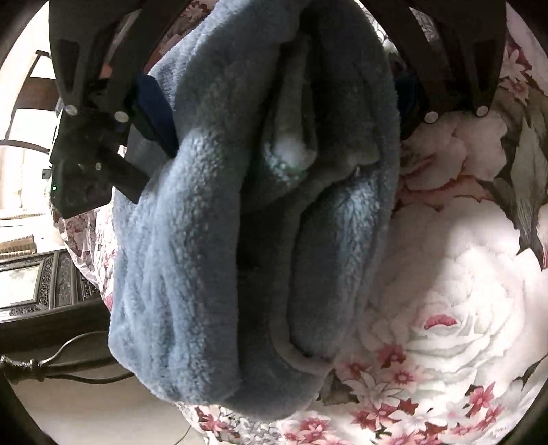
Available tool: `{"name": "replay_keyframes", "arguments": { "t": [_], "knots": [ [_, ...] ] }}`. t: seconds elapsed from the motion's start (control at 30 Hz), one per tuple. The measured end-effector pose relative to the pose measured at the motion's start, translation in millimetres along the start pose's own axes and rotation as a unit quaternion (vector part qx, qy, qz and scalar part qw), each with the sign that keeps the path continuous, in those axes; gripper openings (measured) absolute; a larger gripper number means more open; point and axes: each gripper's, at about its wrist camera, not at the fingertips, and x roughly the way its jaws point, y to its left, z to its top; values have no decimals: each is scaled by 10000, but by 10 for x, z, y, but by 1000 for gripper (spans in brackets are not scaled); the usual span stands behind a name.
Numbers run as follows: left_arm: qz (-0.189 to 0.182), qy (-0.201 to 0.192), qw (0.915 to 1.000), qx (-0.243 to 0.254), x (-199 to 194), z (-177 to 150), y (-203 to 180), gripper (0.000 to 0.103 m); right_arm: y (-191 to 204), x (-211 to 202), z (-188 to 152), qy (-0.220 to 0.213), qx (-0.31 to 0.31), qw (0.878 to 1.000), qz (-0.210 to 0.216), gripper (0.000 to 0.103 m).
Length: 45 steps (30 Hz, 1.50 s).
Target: Fold small clothes
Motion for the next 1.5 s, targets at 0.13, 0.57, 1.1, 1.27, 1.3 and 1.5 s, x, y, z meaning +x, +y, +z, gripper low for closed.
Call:
{"name": "replay_keyframes", "arguments": {
  "t": [0.13,0.57,1.1,1.27,1.3,1.5],
  "knots": [
    [-128,-236,9996,17,-6,-85,-20,99,149,68,-17,-112,-138,9996,-206,100],
    [-58,-521,9962,698,-6,-173,-486,87,363,98,-40,-55,-165,9997,141,83],
    [330,-1254,9797,1531,-431,-270,-1431,84,266,-785,68,-772,-188,9965,278,81],
    [219,-1209,9749,1859,-380,-343,-1731,84,83,-1202,90,-1004,-173,9946,214,81],
    [194,-1179,9743,1912,-352,-353,-1800,84,21,-1294,84,-1044,-153,9942,191,81],
    [93,-967,9678,2320,-118,-525,-2260,84,-318,-1821,45,-1348,103,9908,56,81]
  ]
}}
